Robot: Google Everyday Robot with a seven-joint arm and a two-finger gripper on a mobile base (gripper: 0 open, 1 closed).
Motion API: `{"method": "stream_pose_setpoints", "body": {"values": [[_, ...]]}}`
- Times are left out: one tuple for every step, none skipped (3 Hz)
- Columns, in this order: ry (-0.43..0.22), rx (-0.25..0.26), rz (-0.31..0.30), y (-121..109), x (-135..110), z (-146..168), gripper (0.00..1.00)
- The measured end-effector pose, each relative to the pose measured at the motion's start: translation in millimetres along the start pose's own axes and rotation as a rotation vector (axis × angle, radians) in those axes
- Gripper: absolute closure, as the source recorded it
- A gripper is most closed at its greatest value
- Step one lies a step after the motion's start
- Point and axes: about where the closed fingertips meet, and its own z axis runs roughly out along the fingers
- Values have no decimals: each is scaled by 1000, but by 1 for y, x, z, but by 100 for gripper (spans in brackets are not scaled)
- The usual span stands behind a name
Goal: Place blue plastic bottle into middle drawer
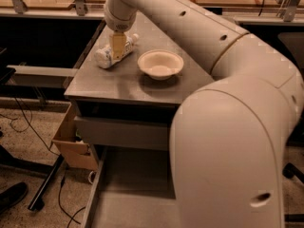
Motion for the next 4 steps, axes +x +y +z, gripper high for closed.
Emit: {"method": "stream_pose_setpoints", "body": {"values": [[138,-3,-57,-12,24,15,0],[246,5,-101,-22,51,20,0],[287,-4,-162,-23,59,25,0],[272,-48,-241,-14,60,27,0]]}}
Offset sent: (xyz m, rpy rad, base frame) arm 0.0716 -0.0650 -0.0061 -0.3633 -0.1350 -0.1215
